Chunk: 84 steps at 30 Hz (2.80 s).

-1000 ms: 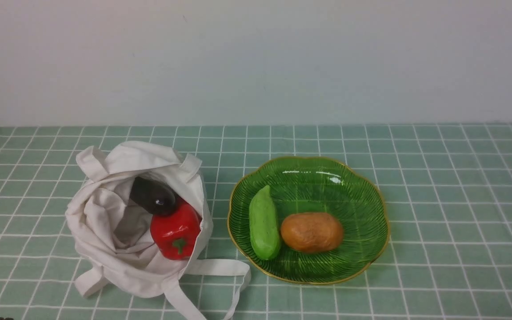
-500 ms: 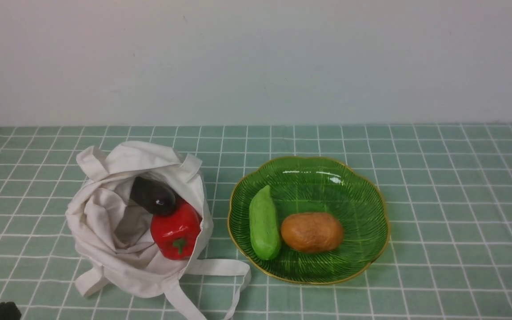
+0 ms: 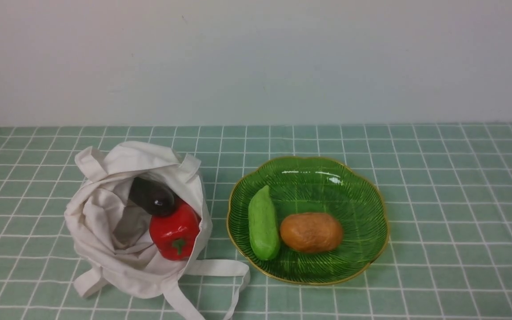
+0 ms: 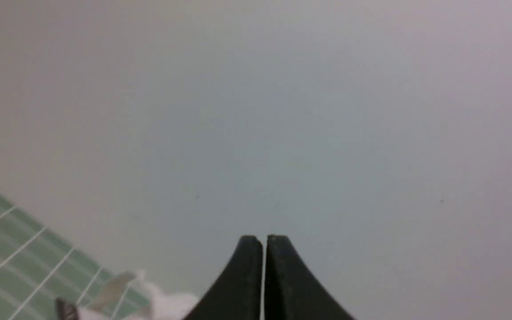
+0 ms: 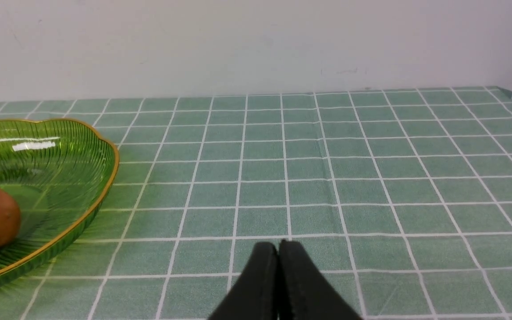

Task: Take vegetables from cloth bag on blue coffee tablecloth place on plate.
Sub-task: 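Reach into the bag and grasp a vegetable inside it with the left gripper, then take the eggplant out of the bag and place it in the plate with the left gripper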

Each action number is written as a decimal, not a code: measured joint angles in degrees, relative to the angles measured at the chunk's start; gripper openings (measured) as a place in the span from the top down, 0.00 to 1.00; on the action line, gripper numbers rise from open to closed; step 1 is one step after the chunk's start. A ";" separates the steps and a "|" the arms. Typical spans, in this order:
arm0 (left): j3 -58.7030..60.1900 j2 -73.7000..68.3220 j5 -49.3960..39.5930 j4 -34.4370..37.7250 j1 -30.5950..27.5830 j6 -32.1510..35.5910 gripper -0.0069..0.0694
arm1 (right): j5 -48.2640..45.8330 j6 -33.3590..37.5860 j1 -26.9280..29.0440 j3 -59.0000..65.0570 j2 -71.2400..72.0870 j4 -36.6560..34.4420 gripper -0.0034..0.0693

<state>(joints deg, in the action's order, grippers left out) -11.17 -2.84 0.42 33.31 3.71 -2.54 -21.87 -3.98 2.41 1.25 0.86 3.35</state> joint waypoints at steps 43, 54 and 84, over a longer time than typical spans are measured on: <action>-57.52 -92.88 -50.76 -7.82 0.00 -3.11 0.37 | 0.00 0.00 0.00 0.00 0.00 0.00 0.97; -57.52 -99.60 -46.09 -0.96 0.00 -6.27 0.05 | 0.00 0.00 0.00 0.00 0.00 0.00 0.97; -59.55 -92.06 -52.76 -5.31 -2.29 3.09 0.41 | 0.00 0.00 0.00 0.00 0.00 0.00 0.97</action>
<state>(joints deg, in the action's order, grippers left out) -70.73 -94.90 -52.34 28.00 1.42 0.55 -21.87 -3.98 2.41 1.25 0.86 3.35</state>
